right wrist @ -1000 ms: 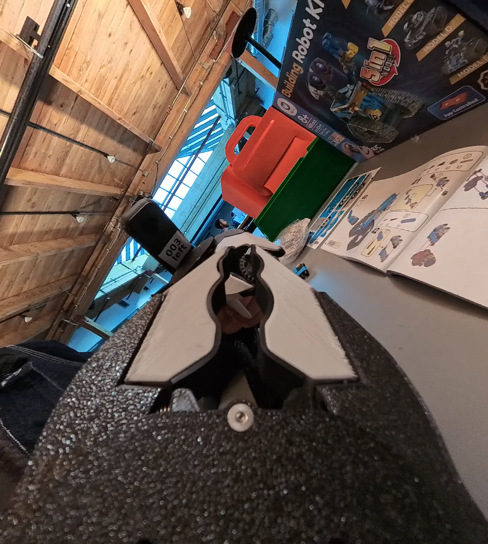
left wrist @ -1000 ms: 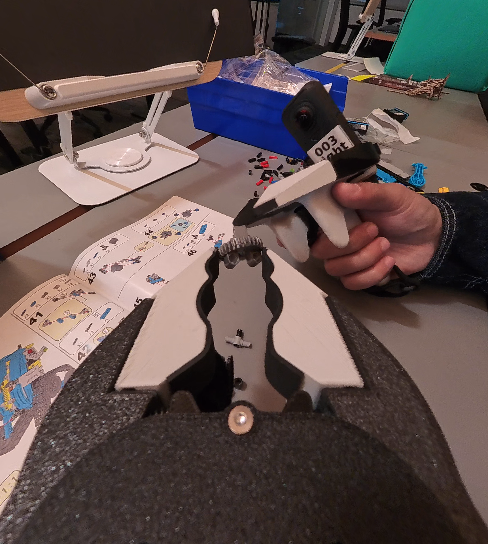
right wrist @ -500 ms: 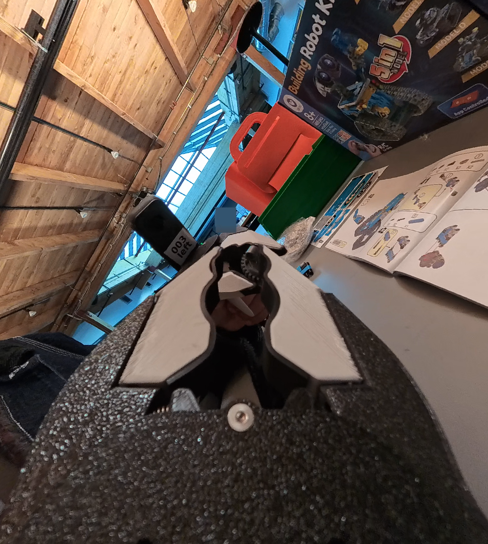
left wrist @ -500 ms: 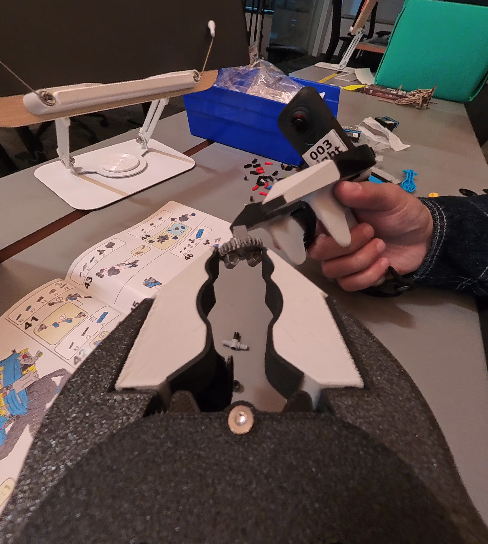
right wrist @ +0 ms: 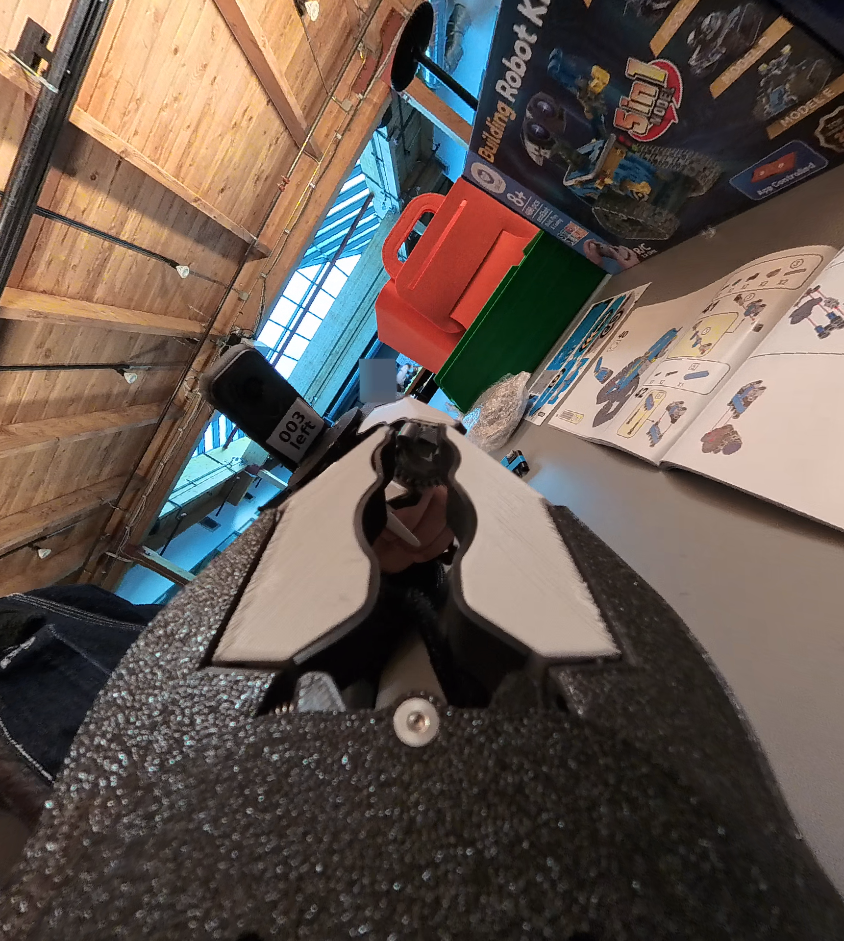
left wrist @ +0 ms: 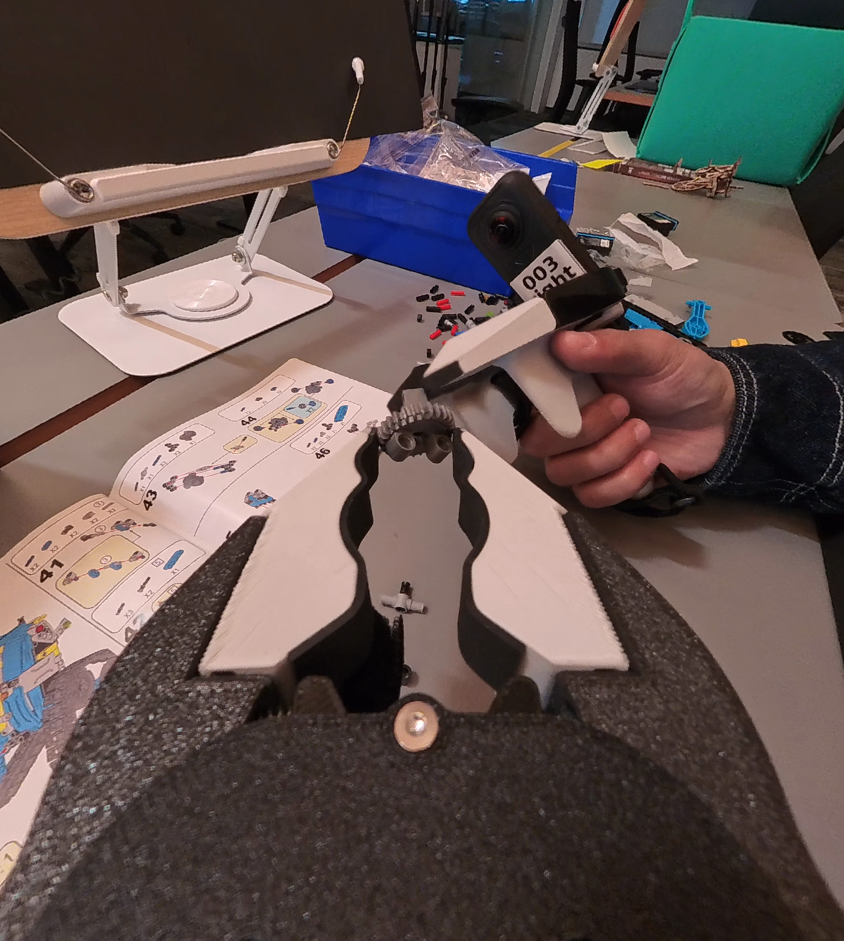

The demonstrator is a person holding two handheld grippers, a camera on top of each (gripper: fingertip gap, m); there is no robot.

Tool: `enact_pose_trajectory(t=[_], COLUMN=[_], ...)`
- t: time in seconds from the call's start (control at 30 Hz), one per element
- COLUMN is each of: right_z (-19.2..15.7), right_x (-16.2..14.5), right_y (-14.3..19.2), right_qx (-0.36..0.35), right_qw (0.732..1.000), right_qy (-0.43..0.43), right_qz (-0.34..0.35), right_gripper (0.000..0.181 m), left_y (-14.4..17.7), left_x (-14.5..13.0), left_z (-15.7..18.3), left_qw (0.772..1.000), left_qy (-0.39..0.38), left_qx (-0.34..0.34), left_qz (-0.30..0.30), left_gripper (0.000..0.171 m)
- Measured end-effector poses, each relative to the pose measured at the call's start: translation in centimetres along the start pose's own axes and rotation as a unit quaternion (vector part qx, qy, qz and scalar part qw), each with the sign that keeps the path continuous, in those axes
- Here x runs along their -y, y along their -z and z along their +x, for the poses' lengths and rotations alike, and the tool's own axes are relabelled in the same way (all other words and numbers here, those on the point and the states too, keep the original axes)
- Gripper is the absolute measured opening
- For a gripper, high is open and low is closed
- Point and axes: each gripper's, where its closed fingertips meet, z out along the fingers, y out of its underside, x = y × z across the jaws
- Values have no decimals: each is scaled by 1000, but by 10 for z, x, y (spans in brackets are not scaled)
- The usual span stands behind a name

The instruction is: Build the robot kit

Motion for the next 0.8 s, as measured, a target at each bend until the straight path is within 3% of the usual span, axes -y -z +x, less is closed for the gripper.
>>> enact_pose_trajectory(t=[0.53, 0.8], right_z=[2, -1], right_x=[-5, -4], right_y=[0, 0], right_qx=[2, 15], right_qw=[1000, 999], right_qy=[-16, -21], right_qz=[-19, -21], right_gripper=[14, 9], left_y=[-1, -2], left_x=[-4, -2], left_z=[1, 3], left_qw=[1000, 999], left_qy=[-7, 42], left_qx=[-2, -27], left_qz=[-8, 1], left_gripper=[28, 28])
